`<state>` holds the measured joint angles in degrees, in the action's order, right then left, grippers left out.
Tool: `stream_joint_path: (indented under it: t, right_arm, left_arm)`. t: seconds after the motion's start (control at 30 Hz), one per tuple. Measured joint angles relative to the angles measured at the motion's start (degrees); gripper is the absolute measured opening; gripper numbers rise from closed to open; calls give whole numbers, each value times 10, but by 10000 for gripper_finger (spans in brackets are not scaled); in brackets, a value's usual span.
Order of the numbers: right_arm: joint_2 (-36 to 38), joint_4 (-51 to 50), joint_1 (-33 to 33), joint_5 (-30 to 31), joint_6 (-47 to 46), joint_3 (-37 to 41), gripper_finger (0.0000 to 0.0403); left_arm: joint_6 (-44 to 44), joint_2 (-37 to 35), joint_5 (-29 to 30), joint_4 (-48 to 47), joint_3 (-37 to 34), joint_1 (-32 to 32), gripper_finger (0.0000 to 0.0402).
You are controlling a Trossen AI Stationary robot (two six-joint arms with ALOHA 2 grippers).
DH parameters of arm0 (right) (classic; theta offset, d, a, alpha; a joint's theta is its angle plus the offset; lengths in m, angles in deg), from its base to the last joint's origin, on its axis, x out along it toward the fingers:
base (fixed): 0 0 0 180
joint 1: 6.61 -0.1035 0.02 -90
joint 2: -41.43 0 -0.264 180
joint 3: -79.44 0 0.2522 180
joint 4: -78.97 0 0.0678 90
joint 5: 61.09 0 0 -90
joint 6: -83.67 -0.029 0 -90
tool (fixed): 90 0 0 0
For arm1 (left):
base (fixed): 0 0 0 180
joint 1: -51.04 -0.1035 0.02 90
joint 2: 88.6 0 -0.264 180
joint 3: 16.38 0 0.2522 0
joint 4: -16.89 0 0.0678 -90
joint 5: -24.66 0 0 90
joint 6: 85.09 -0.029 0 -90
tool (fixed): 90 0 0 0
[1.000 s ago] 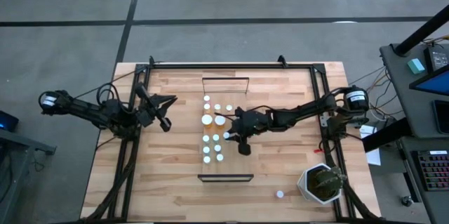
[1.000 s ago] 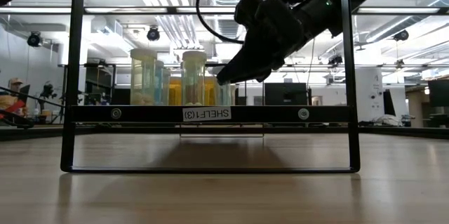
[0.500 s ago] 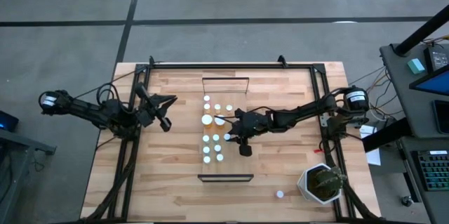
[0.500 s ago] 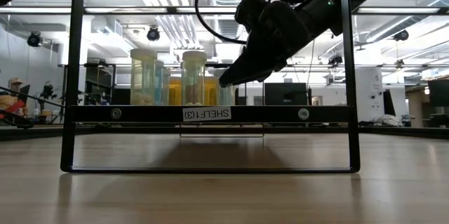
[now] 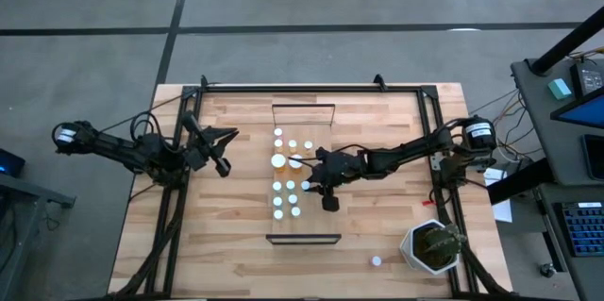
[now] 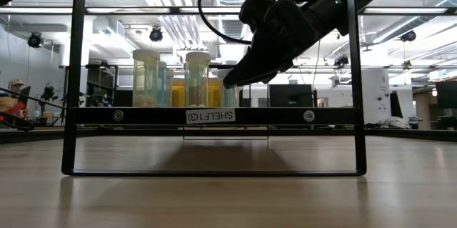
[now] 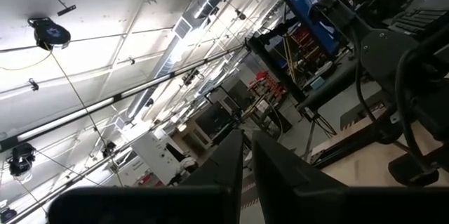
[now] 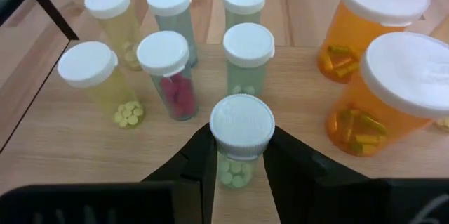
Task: Pick and place medicine bottles onto shelf by color
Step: Adjust the pill bottles on the shelf
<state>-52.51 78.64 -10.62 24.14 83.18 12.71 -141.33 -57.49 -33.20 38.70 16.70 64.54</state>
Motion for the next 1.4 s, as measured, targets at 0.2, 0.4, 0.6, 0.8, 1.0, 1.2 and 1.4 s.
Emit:
stream_joint_path:
  t: [0.2, 0.4, 0.6, 0.8, 1.0, 1.2, 1.4]
  right_arm:
    - [0, -1, -2, 14, 5, 0, 95]
    - [0, -3, -2, 19, 5, 0, 126]
    - [0, -5, -2, 19, -10, 0, 141]
    - [34, -16, -2, 19, -17, 1, 154]
    - [109, -45, -5, 19, -11, 1, 160]
    - [189, -40, -5, 19, 32, 1, 159]
    - [219, -4, -13, 19, 81, 2, 150]
  left_arm:
    - [0, -1, 0, 0, 0, 0, 15]
    - [0, 0, 0, 0, 0, 0, 15]
    - [-1, -1, 0, 0, 1, 0, 15]
    - [-1, 1, 0, 0, 1, 0, 15]
    - [12, 2, -10, 1, 3, 1, 15]
    - [124, 12, -53, 4, 3, 1, 15]
    - [286, 42, -136, 15, 4, 1, 15]
